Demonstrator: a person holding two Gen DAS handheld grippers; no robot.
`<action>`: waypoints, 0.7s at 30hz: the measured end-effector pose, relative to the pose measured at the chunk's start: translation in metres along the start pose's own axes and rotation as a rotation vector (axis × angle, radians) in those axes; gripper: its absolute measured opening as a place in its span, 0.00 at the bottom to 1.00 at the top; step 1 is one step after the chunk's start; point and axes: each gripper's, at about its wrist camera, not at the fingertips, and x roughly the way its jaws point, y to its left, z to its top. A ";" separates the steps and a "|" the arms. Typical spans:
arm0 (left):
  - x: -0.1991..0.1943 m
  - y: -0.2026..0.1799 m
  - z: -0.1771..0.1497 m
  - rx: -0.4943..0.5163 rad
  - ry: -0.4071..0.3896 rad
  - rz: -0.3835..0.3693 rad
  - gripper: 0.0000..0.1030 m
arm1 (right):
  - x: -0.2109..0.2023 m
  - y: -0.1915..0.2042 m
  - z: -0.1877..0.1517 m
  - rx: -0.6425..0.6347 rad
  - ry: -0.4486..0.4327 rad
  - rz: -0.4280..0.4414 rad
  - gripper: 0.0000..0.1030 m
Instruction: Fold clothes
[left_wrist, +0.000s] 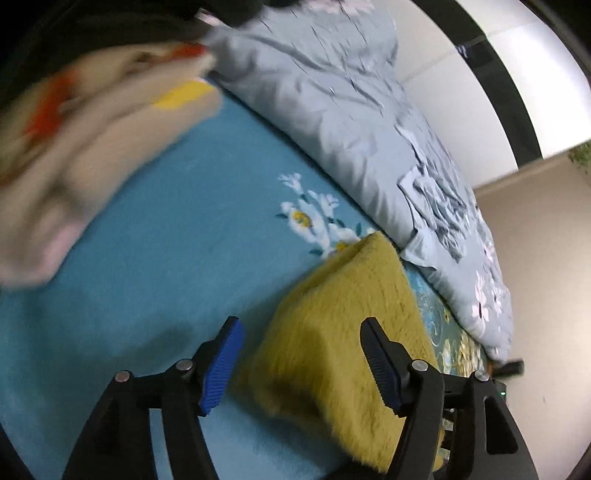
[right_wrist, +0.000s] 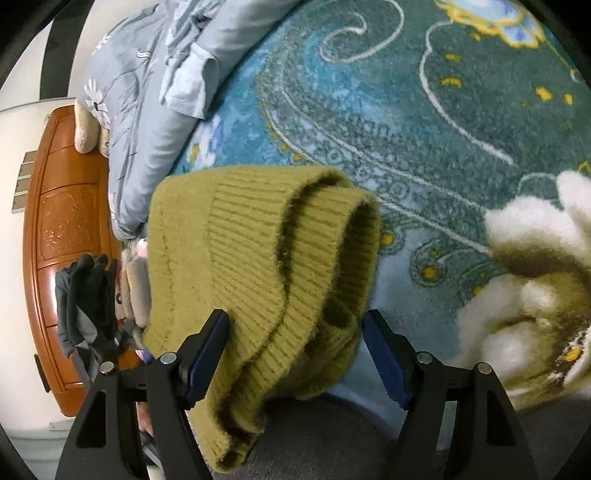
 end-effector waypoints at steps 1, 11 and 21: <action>0.010 0.000 0.008 0.019 0.029 -0.017 0.71 | 0.002 -0.002 0.000 0.011 0.001 0.014 0.74; 0.066 -0.010 0.010 0.062 0.190 -0.070 0.67 | 0.006 0.002 0.001 0.031 -0.074 0.055 0.67; 0.048 -0.008 -0.035 0.014 0.145 -0.142 0.30 | -0.014 0.038 0.057 -0.123 -0.109 -0.002 0.36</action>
